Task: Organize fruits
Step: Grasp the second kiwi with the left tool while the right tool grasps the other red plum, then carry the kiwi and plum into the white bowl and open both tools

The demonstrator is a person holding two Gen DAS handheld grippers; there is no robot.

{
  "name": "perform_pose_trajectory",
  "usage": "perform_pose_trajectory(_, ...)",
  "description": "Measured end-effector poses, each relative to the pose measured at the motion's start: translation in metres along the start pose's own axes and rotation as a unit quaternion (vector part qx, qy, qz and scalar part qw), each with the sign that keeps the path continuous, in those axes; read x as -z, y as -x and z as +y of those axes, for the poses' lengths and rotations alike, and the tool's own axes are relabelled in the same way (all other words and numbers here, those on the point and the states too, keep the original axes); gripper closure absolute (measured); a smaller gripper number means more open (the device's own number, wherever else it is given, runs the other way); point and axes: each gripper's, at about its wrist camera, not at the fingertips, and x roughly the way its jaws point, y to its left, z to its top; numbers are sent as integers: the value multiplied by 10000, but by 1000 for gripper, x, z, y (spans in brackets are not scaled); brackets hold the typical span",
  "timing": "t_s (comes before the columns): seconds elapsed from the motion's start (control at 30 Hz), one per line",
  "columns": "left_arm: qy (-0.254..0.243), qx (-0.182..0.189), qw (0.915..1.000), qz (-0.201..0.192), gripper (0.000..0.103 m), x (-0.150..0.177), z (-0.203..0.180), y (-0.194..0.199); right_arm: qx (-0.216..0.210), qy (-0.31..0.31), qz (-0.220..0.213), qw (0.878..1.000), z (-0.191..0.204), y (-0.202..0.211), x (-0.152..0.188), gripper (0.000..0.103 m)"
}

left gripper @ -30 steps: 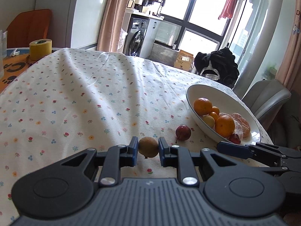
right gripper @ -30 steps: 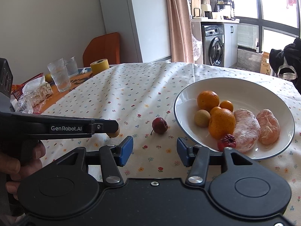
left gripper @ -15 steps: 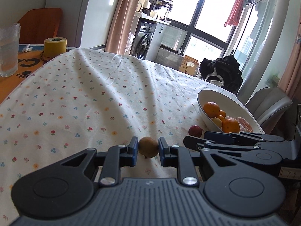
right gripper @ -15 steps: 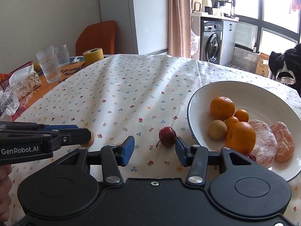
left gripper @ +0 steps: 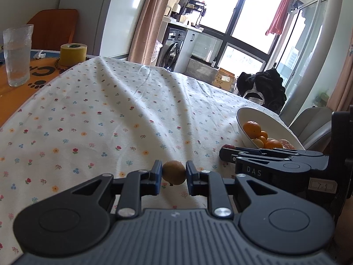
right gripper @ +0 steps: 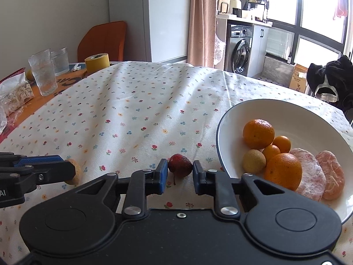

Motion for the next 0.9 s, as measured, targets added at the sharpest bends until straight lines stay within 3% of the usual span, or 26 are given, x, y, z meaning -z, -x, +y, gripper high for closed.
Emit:
perform_pose_trajectory(0.43,-141,79,9998,-112,82,-9,-18,0,-258,-168,-332,9990,-14,37,-1,81)
perform_pose_trajectory(0.9,-502,349,9980,-181,82,-25,-68,-14,43,-551,-724,9958,-70,74,1,81)
